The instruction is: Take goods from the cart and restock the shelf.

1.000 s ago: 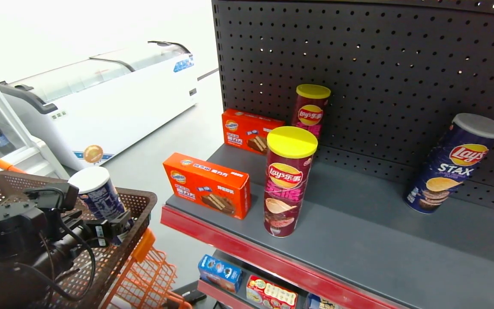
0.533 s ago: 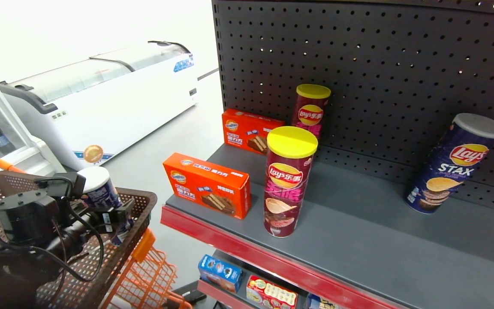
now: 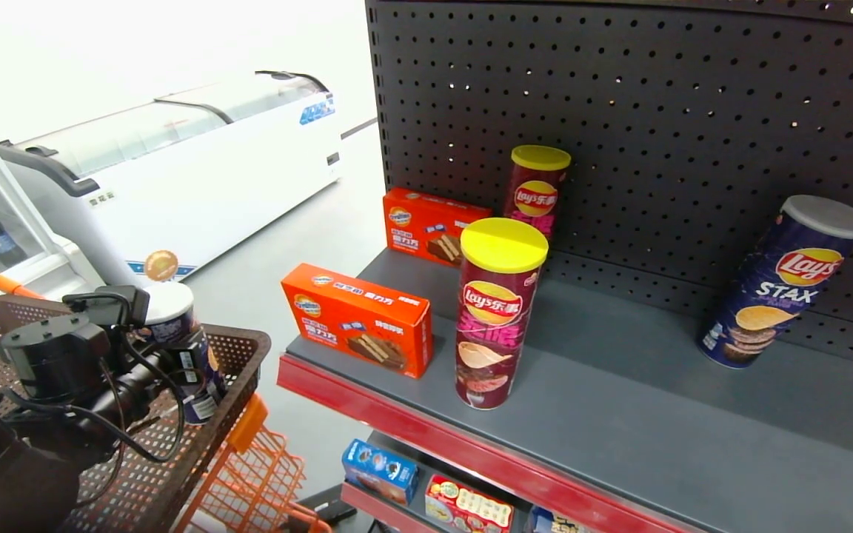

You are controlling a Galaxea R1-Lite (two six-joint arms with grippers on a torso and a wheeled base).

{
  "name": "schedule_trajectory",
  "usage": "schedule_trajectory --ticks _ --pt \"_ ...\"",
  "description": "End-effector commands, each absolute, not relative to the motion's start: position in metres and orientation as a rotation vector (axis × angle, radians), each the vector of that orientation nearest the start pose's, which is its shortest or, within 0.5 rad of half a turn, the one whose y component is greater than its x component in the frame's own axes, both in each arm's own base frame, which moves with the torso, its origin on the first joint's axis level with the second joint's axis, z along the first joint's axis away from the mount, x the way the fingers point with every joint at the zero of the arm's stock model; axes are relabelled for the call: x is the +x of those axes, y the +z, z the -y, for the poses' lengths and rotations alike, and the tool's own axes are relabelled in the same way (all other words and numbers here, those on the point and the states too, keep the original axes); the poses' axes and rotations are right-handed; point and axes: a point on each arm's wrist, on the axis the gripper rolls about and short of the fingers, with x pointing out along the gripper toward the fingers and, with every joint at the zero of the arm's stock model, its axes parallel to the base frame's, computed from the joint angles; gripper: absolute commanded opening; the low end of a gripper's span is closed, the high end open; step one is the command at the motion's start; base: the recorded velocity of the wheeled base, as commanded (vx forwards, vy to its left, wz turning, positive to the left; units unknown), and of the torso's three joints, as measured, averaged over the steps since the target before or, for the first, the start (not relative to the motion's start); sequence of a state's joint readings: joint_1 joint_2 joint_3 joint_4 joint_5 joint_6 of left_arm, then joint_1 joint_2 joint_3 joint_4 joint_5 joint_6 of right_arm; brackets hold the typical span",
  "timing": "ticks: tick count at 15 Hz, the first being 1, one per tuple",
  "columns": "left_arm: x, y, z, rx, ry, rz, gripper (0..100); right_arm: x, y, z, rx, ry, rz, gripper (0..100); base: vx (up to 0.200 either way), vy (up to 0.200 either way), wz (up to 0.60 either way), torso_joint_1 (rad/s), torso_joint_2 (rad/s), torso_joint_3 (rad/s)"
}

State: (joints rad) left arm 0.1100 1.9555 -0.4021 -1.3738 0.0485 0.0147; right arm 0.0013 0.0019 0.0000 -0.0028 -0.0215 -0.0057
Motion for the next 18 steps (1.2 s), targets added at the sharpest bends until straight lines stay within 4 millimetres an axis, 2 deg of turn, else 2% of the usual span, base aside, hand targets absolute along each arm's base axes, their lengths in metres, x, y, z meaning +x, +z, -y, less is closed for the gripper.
schedule_trajectory --ticks 1,2,6,10,12,13,14,15,18 --pt "0.29 0.085 -0.032 0.009 0.159 -0.191 0 -0.023 0.076 0.001 -0.006 -0.02 0.0 100 0.0 0.0 0.0 0.0 0.0 0.0" --pt "0.29 0.085 -0.032 0.009 0.158 -0.188 0 -0.023 0.076 0.001 -0.006 -0.02 0.0 100 0.0 0.0 0.0 0.0 0.0 0.0" --pt "0.278 0.119 -0.027 0.016 0.136 -0.096 0 -0.023 0.076 0.001 -0.006 -0.02 0.0 100 0.0 0.0 0.0 0.0 0.0 0.0" --pt "0.25 0.159 -0.005 0.02 0.021 -0.035 0 -0.023 0.076 0.001 -0.006 -0.02 0.0 100 0.0 0.0 0.0 0.0 0.0 0.0" --pt "0.245 0.165 0.004 0.017 -0.017 0.0 0 -0.023 0.076 0.001 -0.006 -0.02 0.0 100 0.0 0.0 0.0 0.0 0.0 0.0" --pt "0.237 0.176 0.011 0.013 -0.047 0.037 0 -0.023 0.076 0.001 -0.006 -0.02 0.0 100 0.0 0.0 0.0 0.0 0.0 0.0" --pt "0.237 0.176 0.011 0.013 -0.049 0.039 0 -0.023 0.076 0.0 -0.006 -0.018 0.0 100 0.0 0.0 0.0 0.0 0.0 0.0" --pt "0.226 0.183 0.016 0.012 -0.072 0.059 0 -0.023 0.076 0.001 -0.006 -0.02 0.0 100 0.0 0.0 0.0 0.0 0.0 0.0" --pt "0.204 0.188 0.015 0.015 -0.13 0.081 0 -0.023 0.076 0.001 -0.006 -0.02 0.0 100 0.0 0.0 0.0 0.0 0.0 0.0"
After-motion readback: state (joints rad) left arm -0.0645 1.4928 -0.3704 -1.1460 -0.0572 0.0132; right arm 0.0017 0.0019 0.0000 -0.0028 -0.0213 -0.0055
